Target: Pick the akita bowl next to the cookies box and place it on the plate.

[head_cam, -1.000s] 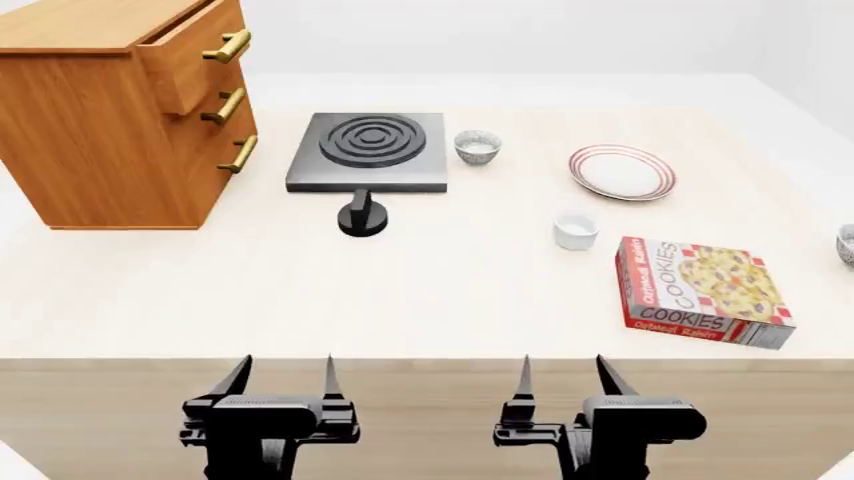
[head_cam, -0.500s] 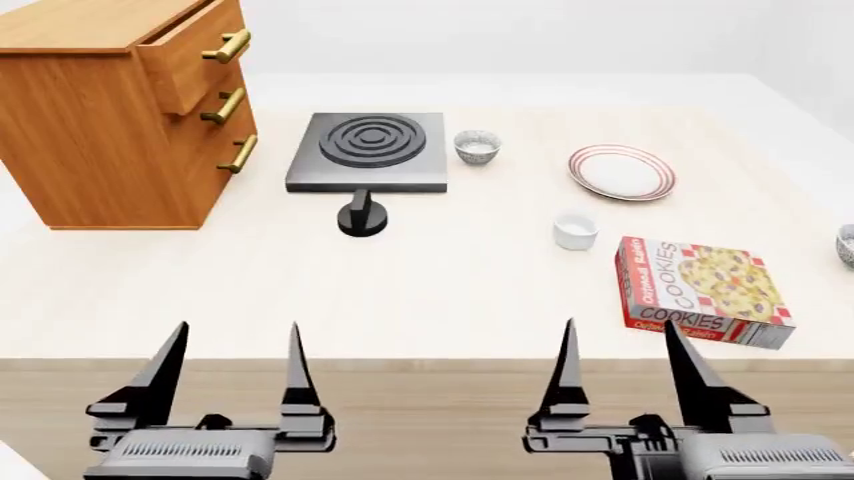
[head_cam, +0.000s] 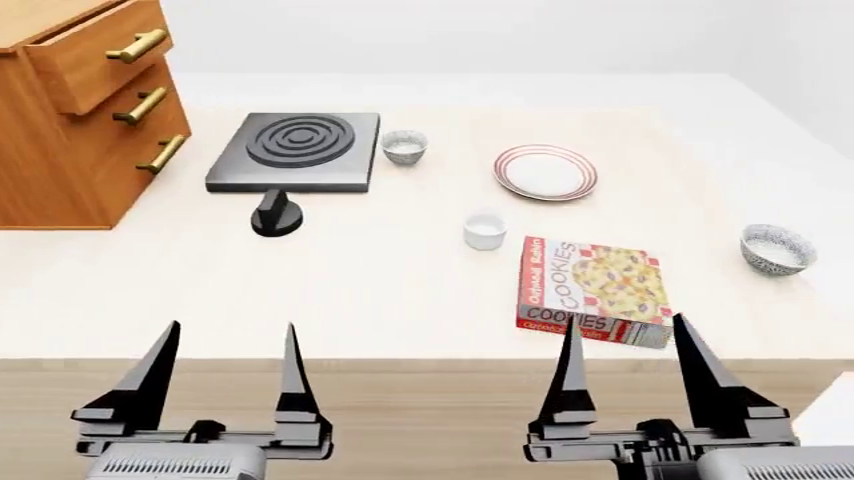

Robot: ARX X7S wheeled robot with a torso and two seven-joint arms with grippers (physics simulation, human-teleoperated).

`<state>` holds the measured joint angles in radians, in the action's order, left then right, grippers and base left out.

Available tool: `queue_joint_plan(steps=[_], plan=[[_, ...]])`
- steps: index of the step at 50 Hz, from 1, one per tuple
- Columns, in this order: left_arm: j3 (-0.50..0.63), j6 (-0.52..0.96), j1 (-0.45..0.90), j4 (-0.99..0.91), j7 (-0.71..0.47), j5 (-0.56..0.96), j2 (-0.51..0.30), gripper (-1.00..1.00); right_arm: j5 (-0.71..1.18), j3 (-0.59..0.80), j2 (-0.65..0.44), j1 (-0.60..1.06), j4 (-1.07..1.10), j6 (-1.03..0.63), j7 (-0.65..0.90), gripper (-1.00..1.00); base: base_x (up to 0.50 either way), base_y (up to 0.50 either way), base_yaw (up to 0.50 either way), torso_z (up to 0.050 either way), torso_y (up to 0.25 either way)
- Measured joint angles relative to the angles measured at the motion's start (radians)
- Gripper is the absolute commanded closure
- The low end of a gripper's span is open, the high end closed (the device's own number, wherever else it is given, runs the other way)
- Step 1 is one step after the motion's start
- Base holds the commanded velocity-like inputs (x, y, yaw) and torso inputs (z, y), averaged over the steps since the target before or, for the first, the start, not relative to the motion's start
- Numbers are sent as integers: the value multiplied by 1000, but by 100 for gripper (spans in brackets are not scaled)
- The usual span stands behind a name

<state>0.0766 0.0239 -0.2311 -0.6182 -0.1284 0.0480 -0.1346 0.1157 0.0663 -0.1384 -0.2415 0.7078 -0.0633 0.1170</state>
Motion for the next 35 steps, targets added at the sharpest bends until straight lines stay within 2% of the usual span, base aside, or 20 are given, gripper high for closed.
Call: queue_joint_plan(steps=[30, 35], plan=[[22, -7, -4, -2, -35, 6, -31, -100, 8, 24, -30, -9, -8, 22, 32, -100, 0, -500, 0, 0, 0], [24, -2, -2, -8, -42, 9, -32, -100, 17, 21, -36, -13, -13, 39, 33, -100, 0, 14, 0, 0, 0]])
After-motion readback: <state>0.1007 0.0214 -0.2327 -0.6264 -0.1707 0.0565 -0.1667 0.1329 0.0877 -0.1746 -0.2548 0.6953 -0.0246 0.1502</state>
